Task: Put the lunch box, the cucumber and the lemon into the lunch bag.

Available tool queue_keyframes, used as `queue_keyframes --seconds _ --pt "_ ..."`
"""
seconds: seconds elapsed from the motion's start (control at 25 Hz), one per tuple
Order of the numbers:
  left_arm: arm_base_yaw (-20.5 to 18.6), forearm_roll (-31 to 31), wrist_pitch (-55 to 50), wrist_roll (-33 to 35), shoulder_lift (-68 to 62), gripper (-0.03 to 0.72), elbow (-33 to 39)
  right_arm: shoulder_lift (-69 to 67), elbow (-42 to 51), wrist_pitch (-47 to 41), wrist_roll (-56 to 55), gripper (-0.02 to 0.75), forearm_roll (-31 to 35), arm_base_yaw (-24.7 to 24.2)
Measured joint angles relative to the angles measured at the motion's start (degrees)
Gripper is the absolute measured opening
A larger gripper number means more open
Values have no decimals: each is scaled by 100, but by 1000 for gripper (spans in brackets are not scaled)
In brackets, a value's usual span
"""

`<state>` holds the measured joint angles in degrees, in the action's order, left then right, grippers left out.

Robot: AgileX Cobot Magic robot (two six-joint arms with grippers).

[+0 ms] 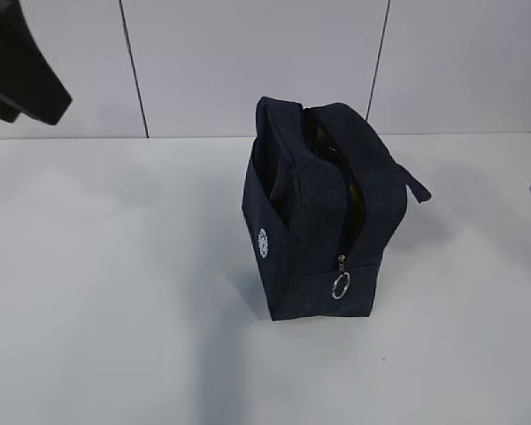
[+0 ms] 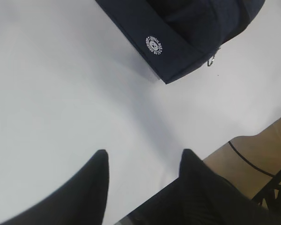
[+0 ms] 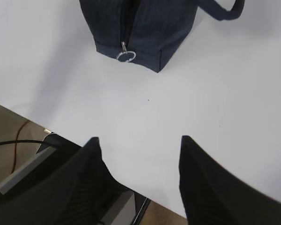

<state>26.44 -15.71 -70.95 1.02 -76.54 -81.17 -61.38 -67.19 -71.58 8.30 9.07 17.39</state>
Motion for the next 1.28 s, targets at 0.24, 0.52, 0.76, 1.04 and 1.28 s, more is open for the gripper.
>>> queue_keyframes --seconds 0.24,0.52,0.76,1.04,1.28 --pt "10 36 65 -39 905 349 767 1087 1066 390 0 411 2 0" --pt "10 15 367 -132 2023 340 1878 2230 1885 980 0 412 149 0" --pt "10 -87 526 -222 2802 340 2522 2717 2434 1187 0 411 249 0" --pt "10 -108 561 -235 3151 333 2698 2867 2790 1262 0 411 359 0" --pt "10 117 609 -235 3151 330 2722 2867 2790 1844 0 411 398 0"
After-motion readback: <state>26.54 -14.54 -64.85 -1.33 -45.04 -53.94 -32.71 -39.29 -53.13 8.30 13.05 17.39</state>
